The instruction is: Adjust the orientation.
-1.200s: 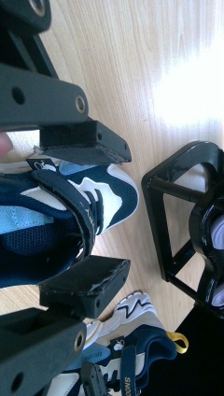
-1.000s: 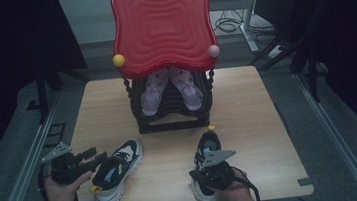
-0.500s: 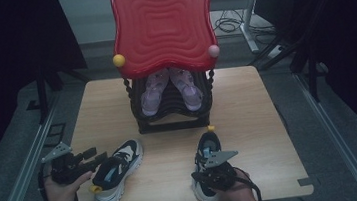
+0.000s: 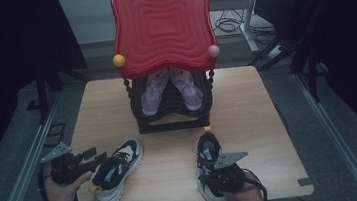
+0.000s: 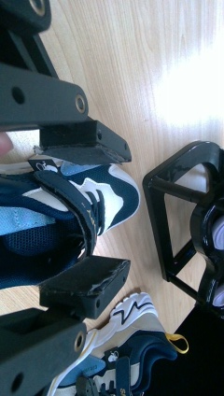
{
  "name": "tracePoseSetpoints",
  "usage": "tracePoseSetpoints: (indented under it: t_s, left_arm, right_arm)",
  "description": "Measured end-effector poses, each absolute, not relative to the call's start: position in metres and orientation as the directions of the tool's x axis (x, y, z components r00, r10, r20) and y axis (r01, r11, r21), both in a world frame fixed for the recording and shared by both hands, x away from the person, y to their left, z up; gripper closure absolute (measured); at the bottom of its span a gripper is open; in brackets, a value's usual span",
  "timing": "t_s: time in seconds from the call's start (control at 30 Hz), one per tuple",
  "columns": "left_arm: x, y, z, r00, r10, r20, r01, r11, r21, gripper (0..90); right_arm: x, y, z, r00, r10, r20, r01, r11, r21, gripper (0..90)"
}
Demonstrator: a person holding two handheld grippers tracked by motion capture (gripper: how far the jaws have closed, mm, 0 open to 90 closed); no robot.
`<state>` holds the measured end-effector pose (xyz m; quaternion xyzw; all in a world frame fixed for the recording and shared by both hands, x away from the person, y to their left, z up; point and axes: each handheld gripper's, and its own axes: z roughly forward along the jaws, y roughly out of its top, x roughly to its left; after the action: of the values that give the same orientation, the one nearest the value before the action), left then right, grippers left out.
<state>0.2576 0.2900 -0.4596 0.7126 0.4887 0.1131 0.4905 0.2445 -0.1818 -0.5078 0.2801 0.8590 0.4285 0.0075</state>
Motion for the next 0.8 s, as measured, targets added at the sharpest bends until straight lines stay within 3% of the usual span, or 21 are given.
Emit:
tracePoseSetpoints:
  t_s: [0.8]
  left_arm:
    - [0.259, 0.289, -0.461, 0.495, 0.809, -0.316, 0.590, -0.045, 0.806, 42.6]
  right_arm:
    - [0.240, -0.243, -0.502, -0.791, 0.564, 0.238, 0.535, 0.447, 0.717, 89.5]
